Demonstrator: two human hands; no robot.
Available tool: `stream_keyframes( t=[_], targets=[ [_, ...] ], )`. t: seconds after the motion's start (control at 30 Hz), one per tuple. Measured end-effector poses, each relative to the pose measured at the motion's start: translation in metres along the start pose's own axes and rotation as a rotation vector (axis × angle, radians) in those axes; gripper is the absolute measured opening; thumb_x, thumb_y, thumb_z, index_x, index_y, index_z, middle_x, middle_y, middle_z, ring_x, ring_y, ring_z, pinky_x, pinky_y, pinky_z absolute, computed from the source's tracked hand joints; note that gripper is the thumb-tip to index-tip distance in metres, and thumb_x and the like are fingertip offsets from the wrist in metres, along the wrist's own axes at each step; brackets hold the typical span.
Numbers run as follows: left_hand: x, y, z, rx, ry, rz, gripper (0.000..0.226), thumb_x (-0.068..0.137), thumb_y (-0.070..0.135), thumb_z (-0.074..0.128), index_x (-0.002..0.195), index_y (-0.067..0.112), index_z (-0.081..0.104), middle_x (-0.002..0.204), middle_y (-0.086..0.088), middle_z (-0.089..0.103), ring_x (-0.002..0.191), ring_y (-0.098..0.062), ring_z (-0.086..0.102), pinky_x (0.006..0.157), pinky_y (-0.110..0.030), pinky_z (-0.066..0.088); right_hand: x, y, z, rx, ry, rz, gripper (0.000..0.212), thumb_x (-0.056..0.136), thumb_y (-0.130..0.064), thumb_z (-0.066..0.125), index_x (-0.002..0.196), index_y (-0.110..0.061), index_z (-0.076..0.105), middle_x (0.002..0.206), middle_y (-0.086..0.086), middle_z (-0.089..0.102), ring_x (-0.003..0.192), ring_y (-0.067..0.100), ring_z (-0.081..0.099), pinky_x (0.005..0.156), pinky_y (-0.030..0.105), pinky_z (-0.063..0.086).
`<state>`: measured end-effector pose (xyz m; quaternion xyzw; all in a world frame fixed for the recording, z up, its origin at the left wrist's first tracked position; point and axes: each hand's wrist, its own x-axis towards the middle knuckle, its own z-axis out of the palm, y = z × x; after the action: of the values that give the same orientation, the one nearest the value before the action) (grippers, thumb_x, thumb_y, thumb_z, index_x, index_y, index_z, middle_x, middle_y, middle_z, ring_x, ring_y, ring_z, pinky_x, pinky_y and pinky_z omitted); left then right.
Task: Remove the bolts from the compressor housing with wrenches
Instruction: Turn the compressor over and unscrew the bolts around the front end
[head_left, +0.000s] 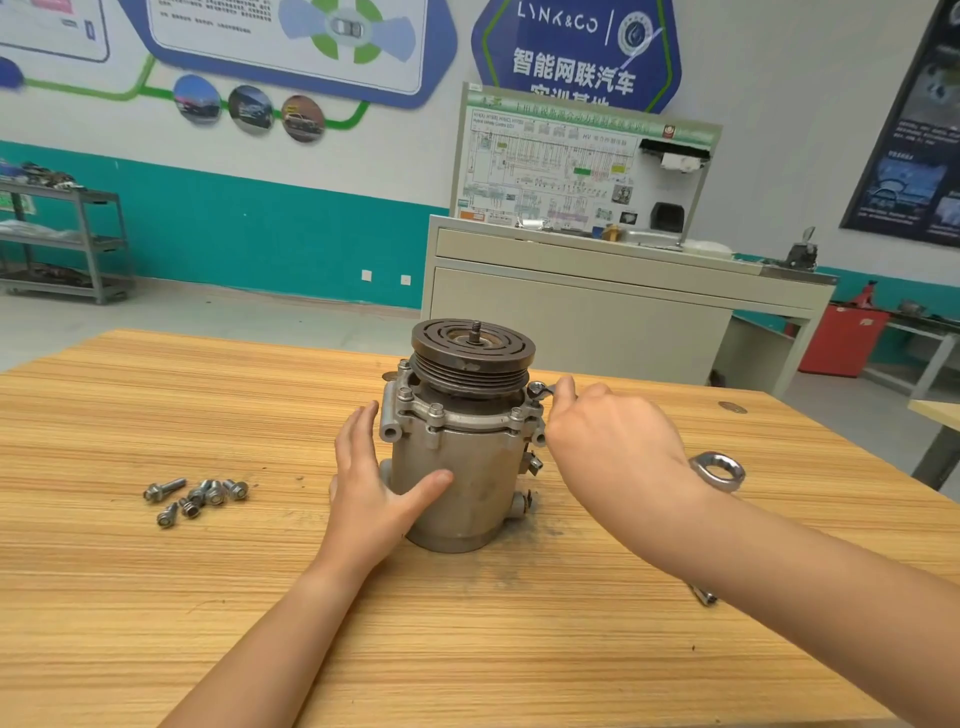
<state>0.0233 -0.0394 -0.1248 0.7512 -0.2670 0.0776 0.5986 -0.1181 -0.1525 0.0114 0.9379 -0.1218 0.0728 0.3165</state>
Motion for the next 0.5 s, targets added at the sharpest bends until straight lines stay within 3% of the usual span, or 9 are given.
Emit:
stream_keyframes(
  t=[0.1, 0.17, 0.27, 0.4, 0.5],
  targets=[
    [-0.001, 0.000, 0.003, 0.051, -0.030, -0.014, 0.123, 0.045, 0.077, 0.054, 0.149, 0.026, 0.014, 0.156, 0.009, 0.003, 0.142, -0.009, 0.011, 0.116, -0.049, 0.017, 0.001, 0.006, -0.003, -0.038, -0.043, -0.044, 0.049, 0.089, 0.008, 0.036, 0.137, 0.008, 0.028, 0.092, 0.007, 0.046, 0.086, 0.022, 0.052, 0.054, 0.027, 0.035],
    [0.000, -0.001, 0.004, 0.057, -0.039, -0.027, 0.123, 0.045, 0.078, 0.054, 0.149, 0.026, 0.013, 0.155, 0.011, 0.001, 0.142, -0.009, 0.010, 0.116, -0.049, 0.017, 0.001, 0.011, -0.007, -0.058, -0.068, -0.065, 0.047, 0.088, 0.007, 0.036, 0.134, 0.002, 0.037, 0.070, 0.000, 0.030, 0.076, 0.021, 0.045, 0.050, 0.026, 0.032],
    [0.002, -0.004, 0.004, 0.045, -0.050, -0.042, 0.120, 0.047, 0.075, 0.059, 0.148, 0.026, 0.016, 0.155, 0.009, 0.007, 0.141, -0.009, 0.014, 0.115, -0.043, 0.020, 0.000, 0.011, -0.007, -0.086, -0.059, -0.068, 0.046, 0.088, 0.006, 0.037, 0.134, 0.003, 0.037, 0.066, 0.000, 0.023, 0.066, 0.019, 0.033, 0.052, 0.028, 0.033],
    [0.001, -0.006, 0.007, -0.032, -0.131, 0.001, 0.086, 0.062, 0.045, 0.082, 0.128, 0.043, 0.026, 0.132, 0.011, 0.034, 0.127, -0.008, 0.035, 0.100, -0.025, 0.030, 0.005, 0.022, 0.010, -0.107, 0.005, -0.028, 0.056, 0.087, 0.006, 0.041, 0.140, 0.002, 0.023, 0.067, 0.003, 0.037, 0.050, 0.017, 0.028, 0.041, 0.025, 0.026],
    [0.002, -0.011, 0.008, -0.051, -0.172, 0.003, 0.092, 0.061, 0.039, 0.085, 0.129, 0.043, 0.024, 0.134, 0.008, 0.039, 0.124, -0.008, 0.039, 0.101, -0.027, 0.033, 0.016, 0.040, 0.018, -0.145, 0.040, -0.051, 0.054, 0.087, 0.003, 0.038, 0.139, -0.007, 0.026, 0.060, -0.001, 0.031, 0.046, 0.016, 0.027, 0.038, 0.027, 0.019]
  ],
)
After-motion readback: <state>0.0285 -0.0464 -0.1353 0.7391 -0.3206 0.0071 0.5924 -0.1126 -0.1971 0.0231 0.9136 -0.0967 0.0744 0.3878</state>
